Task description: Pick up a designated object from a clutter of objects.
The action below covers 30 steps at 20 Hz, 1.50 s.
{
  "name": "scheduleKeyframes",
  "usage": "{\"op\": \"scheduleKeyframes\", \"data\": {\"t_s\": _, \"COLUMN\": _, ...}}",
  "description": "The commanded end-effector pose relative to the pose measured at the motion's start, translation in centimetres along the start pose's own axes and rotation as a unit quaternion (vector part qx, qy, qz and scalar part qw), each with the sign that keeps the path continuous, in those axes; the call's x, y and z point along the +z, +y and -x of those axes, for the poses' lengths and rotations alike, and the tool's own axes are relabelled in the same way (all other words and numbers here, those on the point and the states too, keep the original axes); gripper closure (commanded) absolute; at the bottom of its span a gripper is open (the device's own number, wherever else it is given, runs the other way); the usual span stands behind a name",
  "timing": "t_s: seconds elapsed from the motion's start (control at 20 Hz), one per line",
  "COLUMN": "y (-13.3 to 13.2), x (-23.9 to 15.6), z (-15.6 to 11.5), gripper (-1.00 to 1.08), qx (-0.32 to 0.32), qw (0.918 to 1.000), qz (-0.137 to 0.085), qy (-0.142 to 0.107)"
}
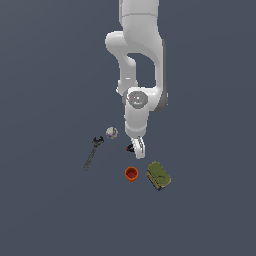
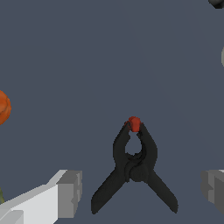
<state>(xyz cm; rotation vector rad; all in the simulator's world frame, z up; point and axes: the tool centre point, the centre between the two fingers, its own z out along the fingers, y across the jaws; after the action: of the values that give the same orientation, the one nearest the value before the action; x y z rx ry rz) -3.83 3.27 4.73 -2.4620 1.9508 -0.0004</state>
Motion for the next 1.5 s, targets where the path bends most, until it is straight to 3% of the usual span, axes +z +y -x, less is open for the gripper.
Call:
{"op": "scheduleKeyframes", "data": {"t_s": 0.0, "y": 0.1, "x": 1.2, "z": 0.0, "gripper": -0.92, "qx": 0.001, "qw": 1.0000, "qz": 0.000, "qy": 0.000}}
{"op": "scheduleKeyframes", "data": {"t_s": 0.45, "y": 0.0, "x": 3.4, "z": 0.0, "gripper": -0.92, "qx": 0.002, "qw": 1.0000, "qz": 0.000, "qy": 0.000}}
{"op": "scheduleKeyframes", "data": {"t_s": 0.5, "y": 0.0, "x": 3.4, "z": 0.0, "gripper": 1.08, "qx": 0.002, "qw": 1.0000, "qz": 0.000, "qy": 0.000}}
{"op": "scheduleKeyframes", "data": {"t_s": 1.45, "y": -0.2, "x": 1.4, "z": 1.0, "gripper": 1.08, "qx": 0.001, "qw": 1.0000, "qz": 0.000, "qy": 0.000}}
